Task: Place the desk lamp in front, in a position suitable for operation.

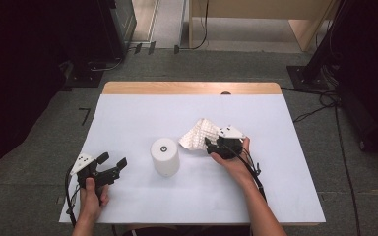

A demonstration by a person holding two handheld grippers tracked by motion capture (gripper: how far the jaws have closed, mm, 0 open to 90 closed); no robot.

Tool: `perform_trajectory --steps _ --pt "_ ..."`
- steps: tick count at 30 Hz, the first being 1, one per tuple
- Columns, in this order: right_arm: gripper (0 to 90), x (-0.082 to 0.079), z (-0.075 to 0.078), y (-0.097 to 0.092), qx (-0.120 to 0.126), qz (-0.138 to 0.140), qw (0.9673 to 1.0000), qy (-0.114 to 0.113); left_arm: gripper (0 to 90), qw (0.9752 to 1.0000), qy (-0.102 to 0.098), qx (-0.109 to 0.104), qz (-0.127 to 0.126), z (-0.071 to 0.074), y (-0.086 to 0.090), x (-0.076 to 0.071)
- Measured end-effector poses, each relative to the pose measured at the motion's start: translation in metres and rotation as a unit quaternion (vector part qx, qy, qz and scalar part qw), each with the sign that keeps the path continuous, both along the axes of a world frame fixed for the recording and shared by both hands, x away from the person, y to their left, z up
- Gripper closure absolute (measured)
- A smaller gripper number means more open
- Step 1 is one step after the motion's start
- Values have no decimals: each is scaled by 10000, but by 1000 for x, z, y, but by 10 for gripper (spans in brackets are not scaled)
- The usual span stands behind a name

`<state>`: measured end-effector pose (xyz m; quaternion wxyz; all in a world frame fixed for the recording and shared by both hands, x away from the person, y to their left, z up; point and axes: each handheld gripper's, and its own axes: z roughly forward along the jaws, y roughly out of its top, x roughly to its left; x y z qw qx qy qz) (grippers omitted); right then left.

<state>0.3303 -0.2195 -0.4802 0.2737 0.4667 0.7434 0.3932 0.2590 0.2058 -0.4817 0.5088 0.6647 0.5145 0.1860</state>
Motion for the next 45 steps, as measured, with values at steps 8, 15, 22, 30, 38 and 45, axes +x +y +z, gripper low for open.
perform_trajectory --steps 8,15,22,30,38,45 --pt "832 -9 5 -10 190 117 9997 -101 155 10000 12 -37 -7 0 1 0" --pt "835 -34 33 -14 511 150 9977 -420 156 10000 5 -13 -5 0 0 0" --pt "833 -80 74 -19 720 179 9954 -611 156 10000 4 -7 1 0 -1 0" --pt "821 -69 71 -51 869 -353 9952 -284 156 10000 9 4 -1 0 -1 0" --pt "516 -40 41 -61 456 -912 9942 -330 156 10000 15 -24 -3 0 0 0" --pt "494 -57 41 -57 681 -63 9973 -263 156 10000 12 -1 -5 0 -1 0"
